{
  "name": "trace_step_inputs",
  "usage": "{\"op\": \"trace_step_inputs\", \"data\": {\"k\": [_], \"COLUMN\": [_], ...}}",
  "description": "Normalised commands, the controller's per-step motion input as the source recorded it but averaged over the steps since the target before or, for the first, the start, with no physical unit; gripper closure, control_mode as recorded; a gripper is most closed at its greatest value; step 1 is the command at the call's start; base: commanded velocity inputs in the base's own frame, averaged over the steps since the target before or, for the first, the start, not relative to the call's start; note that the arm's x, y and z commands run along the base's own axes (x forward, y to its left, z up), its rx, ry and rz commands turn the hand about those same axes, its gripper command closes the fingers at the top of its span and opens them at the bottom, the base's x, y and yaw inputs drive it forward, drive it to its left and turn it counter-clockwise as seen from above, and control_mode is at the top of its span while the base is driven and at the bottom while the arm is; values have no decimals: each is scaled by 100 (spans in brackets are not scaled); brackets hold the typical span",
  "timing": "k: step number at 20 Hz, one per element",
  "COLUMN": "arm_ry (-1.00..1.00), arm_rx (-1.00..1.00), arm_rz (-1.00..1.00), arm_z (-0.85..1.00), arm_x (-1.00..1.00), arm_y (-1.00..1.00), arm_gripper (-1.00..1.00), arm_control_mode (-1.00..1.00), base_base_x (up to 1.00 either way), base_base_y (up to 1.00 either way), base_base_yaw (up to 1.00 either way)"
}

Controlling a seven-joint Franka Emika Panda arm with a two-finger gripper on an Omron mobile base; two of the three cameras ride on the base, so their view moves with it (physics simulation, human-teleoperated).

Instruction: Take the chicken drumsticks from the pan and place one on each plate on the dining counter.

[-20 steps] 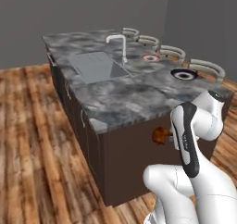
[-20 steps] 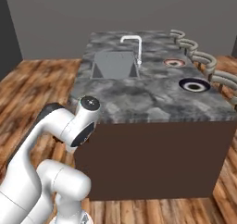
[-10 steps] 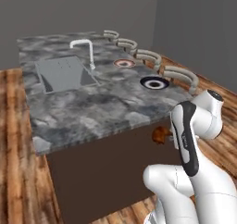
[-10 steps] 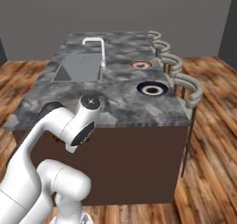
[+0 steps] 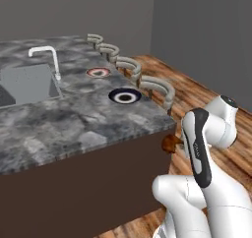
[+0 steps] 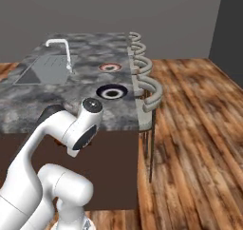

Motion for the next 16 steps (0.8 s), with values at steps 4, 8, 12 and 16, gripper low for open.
{"op": "trace_step_inputs", "data": {"k": [4, 8, 12, 16], "arm_ry": [0, 0, 0, 0], "arm_rx": [0, 0, 0, 0], "arm_rz": [0, 0, 0, 0], "arm_z": [0, 0, 0, 0], "arm_x": [0, 0, 0, 0], "arm_y": [0, 0, 0, 0], "arm_gripper": [100, 100, 100, 100], "arm_control_mode": [100, 100, 100, 100], "base_base_x": [0, 12, 26, 36], "base_base_y": [-100, -100, -100, -100], "base_base_yaw": [0, 1, 13, 23]}}
